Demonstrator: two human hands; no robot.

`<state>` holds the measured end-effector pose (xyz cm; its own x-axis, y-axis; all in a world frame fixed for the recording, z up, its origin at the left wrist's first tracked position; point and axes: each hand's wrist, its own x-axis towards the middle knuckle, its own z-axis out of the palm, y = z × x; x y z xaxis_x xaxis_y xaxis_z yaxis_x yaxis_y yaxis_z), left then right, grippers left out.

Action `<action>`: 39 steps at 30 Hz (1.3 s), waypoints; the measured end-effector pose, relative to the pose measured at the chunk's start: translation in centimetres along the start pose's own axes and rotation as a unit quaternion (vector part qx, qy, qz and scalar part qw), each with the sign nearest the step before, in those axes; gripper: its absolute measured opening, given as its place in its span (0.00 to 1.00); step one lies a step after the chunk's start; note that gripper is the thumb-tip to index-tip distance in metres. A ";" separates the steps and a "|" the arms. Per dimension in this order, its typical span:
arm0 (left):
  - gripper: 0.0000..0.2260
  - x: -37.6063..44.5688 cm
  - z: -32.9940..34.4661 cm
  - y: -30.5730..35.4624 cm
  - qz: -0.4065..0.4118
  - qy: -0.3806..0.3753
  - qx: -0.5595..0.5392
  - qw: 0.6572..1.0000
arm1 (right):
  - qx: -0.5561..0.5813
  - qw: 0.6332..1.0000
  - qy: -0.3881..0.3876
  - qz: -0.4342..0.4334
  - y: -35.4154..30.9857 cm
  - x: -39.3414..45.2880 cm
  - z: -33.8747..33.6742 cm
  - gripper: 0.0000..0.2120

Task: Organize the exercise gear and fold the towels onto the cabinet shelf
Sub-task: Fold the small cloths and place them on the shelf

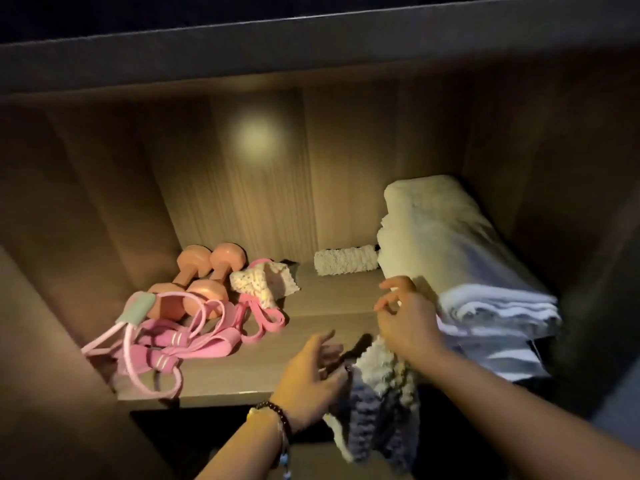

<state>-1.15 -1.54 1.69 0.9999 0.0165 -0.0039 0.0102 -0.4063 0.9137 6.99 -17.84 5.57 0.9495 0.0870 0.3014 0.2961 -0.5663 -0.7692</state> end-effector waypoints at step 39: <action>0.04 -12.1 -5.7 10.0 0.282 0.200 0.273 0.898 | -0.181 0.965 -0.180 -0.062 -6.8 -7.3 -21.1 0.11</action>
<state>-13.18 -0.58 13.23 0.7645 -0.0499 0.6427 -0.3815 -0.8387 0.3887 -4.17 -31.91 20.49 0.9033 0.4138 0.1131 0.4152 -0.7774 -0.4725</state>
